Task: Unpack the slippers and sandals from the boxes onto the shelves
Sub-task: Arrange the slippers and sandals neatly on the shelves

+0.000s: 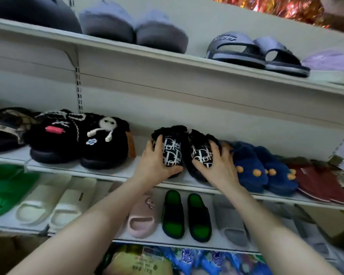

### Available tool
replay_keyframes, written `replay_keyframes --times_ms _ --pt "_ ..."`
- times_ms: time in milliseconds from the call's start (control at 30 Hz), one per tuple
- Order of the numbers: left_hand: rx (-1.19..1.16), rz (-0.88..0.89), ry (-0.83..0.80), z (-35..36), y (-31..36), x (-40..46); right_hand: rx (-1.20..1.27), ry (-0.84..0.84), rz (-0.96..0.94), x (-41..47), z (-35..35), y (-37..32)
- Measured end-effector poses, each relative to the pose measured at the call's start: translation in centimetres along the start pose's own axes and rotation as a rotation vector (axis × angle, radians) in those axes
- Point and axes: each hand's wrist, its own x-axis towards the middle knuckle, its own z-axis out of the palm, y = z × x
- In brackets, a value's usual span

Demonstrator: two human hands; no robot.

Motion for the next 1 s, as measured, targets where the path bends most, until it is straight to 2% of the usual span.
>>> replay_keyframes --times_ms 100,200,433,733,1000 --pt "0.006 -0.071 0.039 0.9 0.3 0.0 0.099 -0.089 0.044 0.4 0.5 0.9" --pt "0.001 -0.105 0.075 1.3 0.9 0.0 0.084 -0.122 0.018 0.6 1.0 0.8" --pt "-0.028 -0.154 0.123 1.4 1.3 -1.2 0.129 -0.091 0.019 0.0 1.3 -0.1" --pt "0.041 -0.149 0.113 0.0 0.0 -1.8 0.216 -0.072 -0.02 -1.0 1.8 -2.8" --pt "0.094 -0.156 0.058 0.3 0.1 -0.8 0.16 -0.115 -0.036 -0.5 2.8 -2.7"
